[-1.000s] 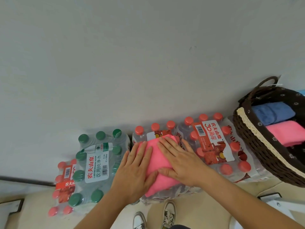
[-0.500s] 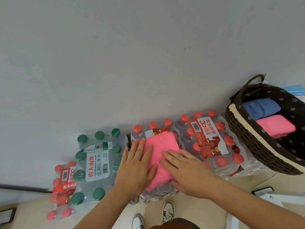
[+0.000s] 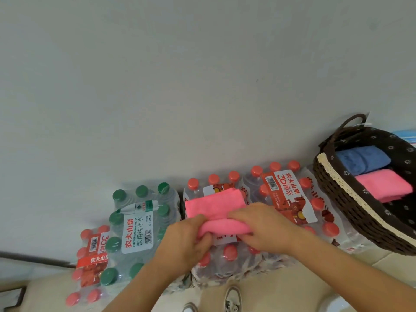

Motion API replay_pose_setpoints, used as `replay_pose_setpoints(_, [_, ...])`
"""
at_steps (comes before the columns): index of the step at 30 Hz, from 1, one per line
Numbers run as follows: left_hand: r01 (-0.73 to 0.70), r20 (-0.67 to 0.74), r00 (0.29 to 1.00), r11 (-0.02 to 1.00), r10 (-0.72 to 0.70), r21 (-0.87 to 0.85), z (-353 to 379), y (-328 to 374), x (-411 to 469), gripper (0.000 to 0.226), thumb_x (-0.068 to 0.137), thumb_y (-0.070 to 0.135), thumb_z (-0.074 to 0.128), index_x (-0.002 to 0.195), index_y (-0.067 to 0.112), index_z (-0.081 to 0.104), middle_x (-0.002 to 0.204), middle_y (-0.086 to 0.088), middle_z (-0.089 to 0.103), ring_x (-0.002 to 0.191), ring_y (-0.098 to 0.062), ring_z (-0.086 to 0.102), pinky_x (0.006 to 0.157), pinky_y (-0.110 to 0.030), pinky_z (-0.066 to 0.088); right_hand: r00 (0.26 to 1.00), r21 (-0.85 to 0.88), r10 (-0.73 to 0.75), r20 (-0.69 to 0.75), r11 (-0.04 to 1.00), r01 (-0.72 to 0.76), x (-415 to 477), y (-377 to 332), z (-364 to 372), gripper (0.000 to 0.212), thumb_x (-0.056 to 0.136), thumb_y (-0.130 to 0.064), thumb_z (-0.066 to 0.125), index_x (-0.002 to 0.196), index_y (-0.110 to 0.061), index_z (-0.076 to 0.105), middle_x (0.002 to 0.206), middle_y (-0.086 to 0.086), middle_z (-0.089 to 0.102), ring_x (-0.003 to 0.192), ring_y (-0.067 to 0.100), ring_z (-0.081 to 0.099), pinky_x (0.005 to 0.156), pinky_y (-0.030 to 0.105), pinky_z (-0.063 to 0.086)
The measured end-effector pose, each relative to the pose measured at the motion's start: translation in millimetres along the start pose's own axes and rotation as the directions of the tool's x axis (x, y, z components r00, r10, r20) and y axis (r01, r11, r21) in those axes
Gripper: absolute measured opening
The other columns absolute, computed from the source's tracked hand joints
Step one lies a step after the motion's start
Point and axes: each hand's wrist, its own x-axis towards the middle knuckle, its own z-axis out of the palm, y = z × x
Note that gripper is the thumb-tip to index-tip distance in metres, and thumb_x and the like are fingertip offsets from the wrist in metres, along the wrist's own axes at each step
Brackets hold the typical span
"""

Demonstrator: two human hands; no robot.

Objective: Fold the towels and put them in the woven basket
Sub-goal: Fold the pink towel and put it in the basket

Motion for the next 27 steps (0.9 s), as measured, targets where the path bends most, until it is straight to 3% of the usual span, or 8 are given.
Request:
replay_pose_setpoints(5, [0.315, 0.049, 0.948, 0.897, -0.315, -0.309, -10.3, -9.5, 26.0, 0.015, 0.088, 0.043, 0.056, 0.095, 0.030, 0.057, 0.082, 0.009, 0.065, 0.073, -0.007, 0.062, 0.066, -0.029, 0.054, 0.964, 0.463, 0.261, 0.049, 0.849, -0.253, 26.5, 20.4, -17.8, 0.016, 0.083, -0.030, 0.068, 0.094, -0.040, 0.062, 0.092, -0.015, 0.066, 0.084, 0.002, 0.062, 0.075, 0.026, 0.052])
replay_pose_setpoints(9, [0.450, 0.094, 0.880, 0.756, -0.465, -0.474, -5.7, -17.5, 33.1, 0.041, 0.070, 0.060, 0.070, 0.099, 0.035, 0.054, 0.094, 0.007, 0.069, 0.082, -0.010, 0.068, 0.070, -0.035, 0.060, 0.938, 0.501, 0.345, -0.006, 0.813, -0.296, 41.6, 27.7, -8.9, 0.015, 0.085, -0.034, 0.067, 0.098, -0.036, 0.058, 0.094, -0.015, 0.063, 0.085, 0.002, 0.059, 0.074, 0.026, 0.051])
replay_pose_setpoints(14, [0.471, -0.024, 0.834, 0.733, -0.552, -0.490, 5.6, -11.1, 34.2, 0.024, 0.081, 0.043, 0.069, 0.097, 0.042, 0.051, 0.086, 0.006, 0.071, 0.073, -0.009, 0.068, 0.066, -0.036, 0.058, 0.910, 0.485, 0.386, -0.149, 0.831, -0.273, 50.1, 26.2, -0.6, 0.021, 0.084, -0.036, 0.067, 0.097, -0.032, 0.052, 0.091, -0.013, 0.061, 0.082, 0.006, 0.057, 0.070, 0.024, 0.046])
replay_pose_setpoints(17, [0.462, -0.115, 0.830, 0.789, -0.546, -0.405, 10.0, -5.1, 37.3, 0.026, 0.085, 0.041, 0.065, 0.103, 0.042, 0.046, 0.078, 0.005, 0.067, 0.068, -0.014, 0.065, 0.063, -0.040, 0.055, 0.896, 0.440, 0.398, -0.196, 0.853, -0.282, 51.6, 27.3, 3.6, 0.032, 0.083, -0.040, 0.066, 0.106, -0.029, 0.047, 0.101, -0.011, 0.054, 0.087, 0.009, 0.055, 0.075, 0.028, 0.049])
replay_pose_setpoints(20, [0.415, -0.235, 0.847, 0.870, -0.476, -0.267, 11.4, 2.7, 37.9, 0.031, 0.086, 0.037, 0.062, 0.111, 0.038, 0.043, 0.082, 0.008, 0.061, 0.070, -0.015, 0.061, 0.063, -0.037, 0.052, 0.891, 0.229, 0.345, -0.296, 0.931, -0.284, 50.5, 26.4, 5.1, 0.036, 0.083, -0.043, 0.066, 0.107, -0.025, 0.047, 0.105, -0.004, 0.044, 0.084, 0.014, 0.052, 0.070, 0.031, 0.050])
replay_pose_setpoints(23, [0.407, -0.381, 0.834, 0.911, -0.399, -0.065, 12.8, 7.2, 40.2, 0.031, 0.082, 0.031, 0.066, 0.107, 0.035, 0.047, 0.093, 0.004, 0.045, 0.074, -0.018, 0.053, 0.058, -0.035, 0.049, 0.873, -0.095, 0.031, -0.486, 0.992, -0.088, 49.4, 23.8, 10.3, 0.024, 0.075, -0.023, 0.075, 0.092, -0.018, 0.058, 0.093, 0.000, 0.051, 0.080, 0.019, 0.051, 0.067, 0.032, 0.043])
replay_pose_setpoints(25, [0.310, -0.454, 0.869, 0.932, -0.198, 0.186, 17.8, 8.8, 43.4, 0.024, 0.076, 0.019, 0.068, 0.094, 0.027, 0.055, 0.085, 0.001, 0.042, 0.067, -0.020, 0.046, 0.048, -0.031, 0.040, 0.873, -0.307, -0.215, -0.437, 0.948, 0.081, 48.4, 23.1, 17.2, 0.012, 0.078, -0.014, 0.065, 0.089, -0.016, 0.063, 0.092, 0.000, 0.058, 0.084, 0.021, 0.055, 0.075, 0.034, 0.039])
replay_pose_setpoints(27, [0.161, -0.388, 0.921, 0.887, 0.022, 0.433, 22.4, 8.0, 44.5, 0.015, 0.073, 0.018, 0.061, 0.088, 0.023, 0.062, 0.084, -0.001, 0.047, 0.067, -0.021, 0.046, 0.051, -0.029, 0.034, 0.883, -0.357, -0.304, -0.357, 0.918, 0.172, 45.4, 26.1, 19.2, 0.018, 0.083, -0.018, 0.053, 0.096, -0.017, 0.065, 0.098, -0.002, 0.063, 0.091, 0.020, 0.059, 0.086, 0.035, 0.037])
